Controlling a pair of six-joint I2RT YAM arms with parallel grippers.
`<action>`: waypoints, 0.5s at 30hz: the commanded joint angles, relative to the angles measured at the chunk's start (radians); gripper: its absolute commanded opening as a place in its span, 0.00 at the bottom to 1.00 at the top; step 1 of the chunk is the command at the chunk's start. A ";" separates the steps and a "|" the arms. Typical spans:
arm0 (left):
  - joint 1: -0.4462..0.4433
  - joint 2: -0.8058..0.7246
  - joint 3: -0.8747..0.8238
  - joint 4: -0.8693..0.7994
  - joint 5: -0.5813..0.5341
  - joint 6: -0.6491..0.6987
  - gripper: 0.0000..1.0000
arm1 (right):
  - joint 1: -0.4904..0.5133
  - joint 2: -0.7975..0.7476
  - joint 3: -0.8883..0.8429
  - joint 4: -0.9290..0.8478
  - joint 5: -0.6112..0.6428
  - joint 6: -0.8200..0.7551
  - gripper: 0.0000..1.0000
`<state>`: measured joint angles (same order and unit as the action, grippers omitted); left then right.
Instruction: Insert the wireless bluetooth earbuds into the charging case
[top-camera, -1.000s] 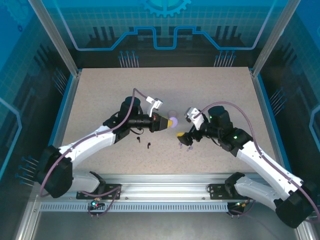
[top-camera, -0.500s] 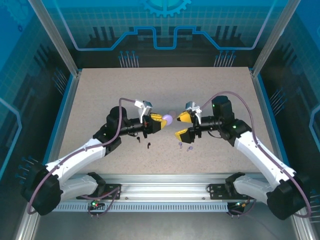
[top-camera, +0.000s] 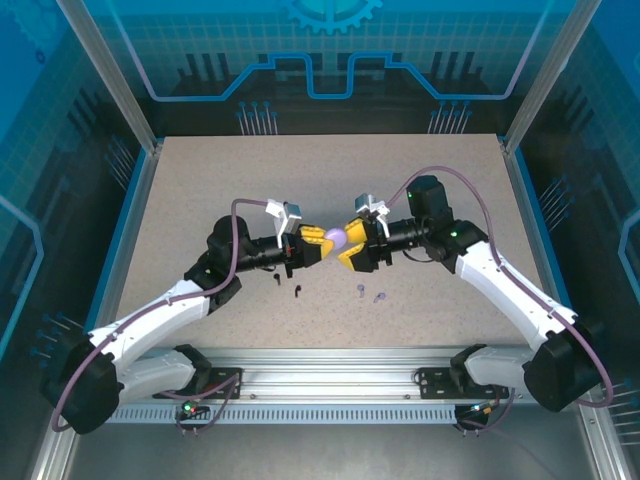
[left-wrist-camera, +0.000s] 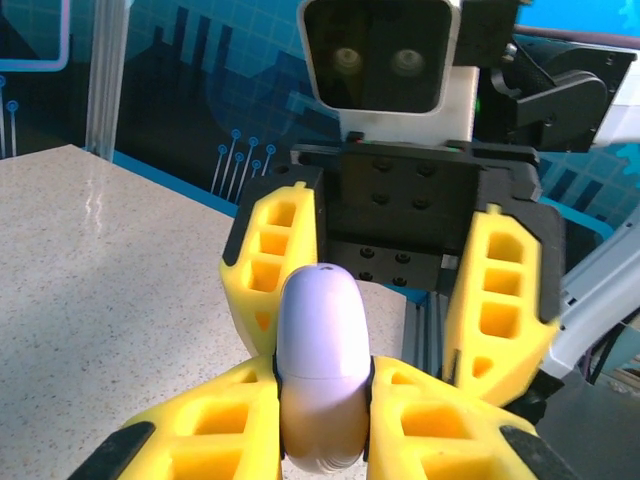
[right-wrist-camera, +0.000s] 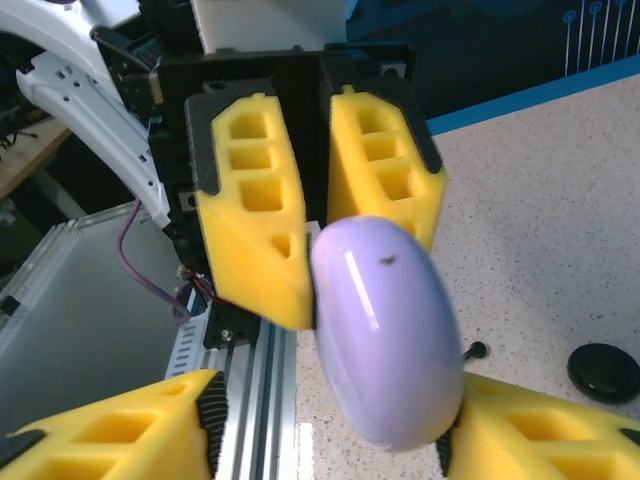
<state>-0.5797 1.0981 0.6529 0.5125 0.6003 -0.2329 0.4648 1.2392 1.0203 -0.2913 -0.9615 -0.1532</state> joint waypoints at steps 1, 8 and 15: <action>-0.009 -0.013 -0.007 0.052 0.036 0.011 0.14 | 0.015 0.009 0.043 -0.026 -0.042 -0.014 0.52; -0.012 -0.007 -0.002 0.056 0.047 0.007 0.14 | 0.015 0.008 0.053 -0.043 -0.037 -0.025 0.34; -0.015 0.012 0.002 0.054 0.066 0.009 0.31 | 0.015 0.008 0.059 -0.061 -0.033 -0.034 0.23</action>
<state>-0.5869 1.0988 0.6525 0.5365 0.6533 -0.2321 0.4648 1.2449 1.0431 -0.3244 -0.9695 -0.1699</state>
